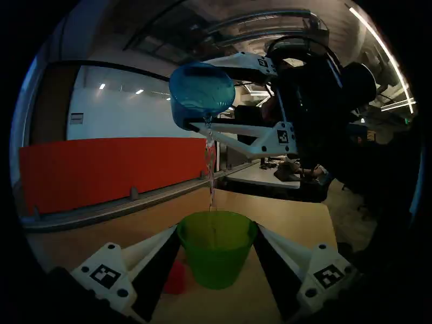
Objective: Pour water
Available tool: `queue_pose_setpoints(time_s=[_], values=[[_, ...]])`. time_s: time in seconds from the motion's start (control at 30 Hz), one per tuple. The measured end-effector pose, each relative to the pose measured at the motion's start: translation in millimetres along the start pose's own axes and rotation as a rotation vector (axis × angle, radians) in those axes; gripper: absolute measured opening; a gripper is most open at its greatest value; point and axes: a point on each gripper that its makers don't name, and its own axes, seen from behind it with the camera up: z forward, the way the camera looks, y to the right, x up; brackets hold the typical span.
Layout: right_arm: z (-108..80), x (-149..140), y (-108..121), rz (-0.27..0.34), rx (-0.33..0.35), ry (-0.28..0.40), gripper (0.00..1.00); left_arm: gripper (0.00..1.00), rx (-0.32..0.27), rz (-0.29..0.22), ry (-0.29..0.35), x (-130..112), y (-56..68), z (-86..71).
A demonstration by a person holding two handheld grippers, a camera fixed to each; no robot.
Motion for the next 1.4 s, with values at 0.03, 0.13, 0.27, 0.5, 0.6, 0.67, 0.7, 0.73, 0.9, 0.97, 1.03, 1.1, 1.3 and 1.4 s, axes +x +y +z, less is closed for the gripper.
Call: queue_pose_setpoints(time_s=[0.03, 0.13, 0.27, 0.5, 0.6, 0.67, 0.7, 0.73, 0.9, 0.97, 1.03, 1.1, 1.3, 1.4], values=[[0.1, 0, 0, -0.003, 0.000, 0.000, 0.91, 0.89, 0.001, 0.000, 0.000, 0, -0.2, 0.0], [0.4, 0, 2, -0.012, -0.002, 0.000, 0.90, 0.89, 0.002, 0.001, -0.001, 0, -0.8, 0.2], [0.6, -1, 3, -0.024, -0.003, -0.001, 0.90, 0.89, 0.002, 0.000, 0.000, 1, -1.6, 0.6], [0.4, 0, 6, -0.049, -0.008, -0.001, 0.90, 0.89, 0.003, 0.000, 0.001, 1, -1.5, 1.3], [0.8, 1, 7, -0.062, -0.009, -0.001, 0.90, 0.88, 0.003, 0.000, 0.001, 2, -1.5, 1.1], [1.5, 2, 8, -0.074, -0.009, -0.002, 0.90, 0.89, 0.003, 0.000, 0.002, 2, -1.6, 1.0], [1.8, 3, 8, -0.079, -0.010, -0.002, 0.90, 0.89, 0.003, 0.000, 0.003, 2, -1.6, 0.9], [2.0, 3, 8, -0.083, -0.010, -0.002, 0.90, 0.88, 0.004, -0.001, 0.003, 3, -1.6, 1.0], [3.0, 6, 8, -0.101, -0.012, 0.000, 0.90, 0.88, 0.004, -0.001, 0.006, 4, -1.2, 0.9], [3.4, 8, 8, -0.108, -0.012, 0.001, 0.91, 0.89, 0.004, -0.001, 0.007, 5, -1.0, 0.8], [3.9, 9, 8, -0.115, -0.013, 0.001, 0.90, 0.89, 0.004, -0.002, 0.008, 5, -1.1, 0.7], [4.3, 10, 9, -0.122, -0.013, 0.001, 0.90, 0.89, 0.004, -0.002, 0.008, 6, -1.4, 0.6], [5.9, 12, 11, -0.148, -0.016, 0.001, 0.90, 0.89, 0.007, -0.002, 0.010, 7, -2.7, 0.7], [6.5, 13, 11, -0.169, -0.017, 0.000, 0.90, 0.89, 0.007, -0.003, 0.011, 7, -2.2, 0.8]])
